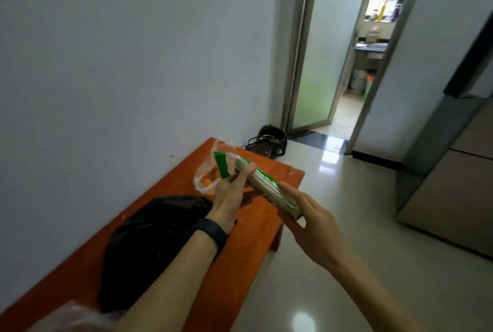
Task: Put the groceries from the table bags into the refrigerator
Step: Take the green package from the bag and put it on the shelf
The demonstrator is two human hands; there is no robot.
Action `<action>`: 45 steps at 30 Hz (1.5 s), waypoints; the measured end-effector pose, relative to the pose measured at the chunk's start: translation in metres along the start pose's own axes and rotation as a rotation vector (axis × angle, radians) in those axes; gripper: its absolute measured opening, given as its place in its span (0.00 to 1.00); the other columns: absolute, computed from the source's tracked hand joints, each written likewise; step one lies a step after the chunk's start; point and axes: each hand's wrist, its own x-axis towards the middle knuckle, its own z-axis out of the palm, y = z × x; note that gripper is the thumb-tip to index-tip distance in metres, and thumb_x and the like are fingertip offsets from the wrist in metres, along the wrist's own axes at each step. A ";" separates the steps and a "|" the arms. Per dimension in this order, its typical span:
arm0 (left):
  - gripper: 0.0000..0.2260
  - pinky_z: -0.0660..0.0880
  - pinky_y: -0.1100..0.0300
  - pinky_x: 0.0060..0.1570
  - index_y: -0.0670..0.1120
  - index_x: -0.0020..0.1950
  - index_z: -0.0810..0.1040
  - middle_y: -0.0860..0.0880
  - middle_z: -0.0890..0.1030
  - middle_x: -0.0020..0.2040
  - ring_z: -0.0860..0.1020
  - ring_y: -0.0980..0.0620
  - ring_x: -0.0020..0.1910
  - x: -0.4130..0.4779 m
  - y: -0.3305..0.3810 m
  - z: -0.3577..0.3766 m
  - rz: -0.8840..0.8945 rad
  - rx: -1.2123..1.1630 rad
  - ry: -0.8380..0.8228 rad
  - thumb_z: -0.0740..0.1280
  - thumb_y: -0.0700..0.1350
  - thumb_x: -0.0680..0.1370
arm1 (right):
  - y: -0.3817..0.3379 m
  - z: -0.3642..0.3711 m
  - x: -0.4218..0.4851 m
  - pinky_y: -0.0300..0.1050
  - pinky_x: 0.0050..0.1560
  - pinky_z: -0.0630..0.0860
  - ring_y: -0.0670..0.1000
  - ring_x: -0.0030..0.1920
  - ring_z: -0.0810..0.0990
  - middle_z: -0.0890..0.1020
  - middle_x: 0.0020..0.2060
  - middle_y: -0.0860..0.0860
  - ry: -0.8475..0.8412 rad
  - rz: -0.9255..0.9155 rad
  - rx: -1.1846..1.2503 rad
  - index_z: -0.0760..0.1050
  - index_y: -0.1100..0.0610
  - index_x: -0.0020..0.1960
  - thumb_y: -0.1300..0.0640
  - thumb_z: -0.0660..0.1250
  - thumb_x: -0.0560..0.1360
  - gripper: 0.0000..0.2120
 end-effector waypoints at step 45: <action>0.17 0.73 0.51 0.57 0.53 0.65 0.76 0.50 0.78 0.63 0.74 0.47 0.61 0.257 0.064 1.118 1.332 1.165 -0.516 0.60 0.56 0.79 | 0.718 -0.788 -0.022 0.52 0.35 0.82 0.56 0.41 0.83 0.83 0.55 0.49 0.790 0.467 -0.923 0.78 0.52 0.63 0.61 0.74 0.72 0.20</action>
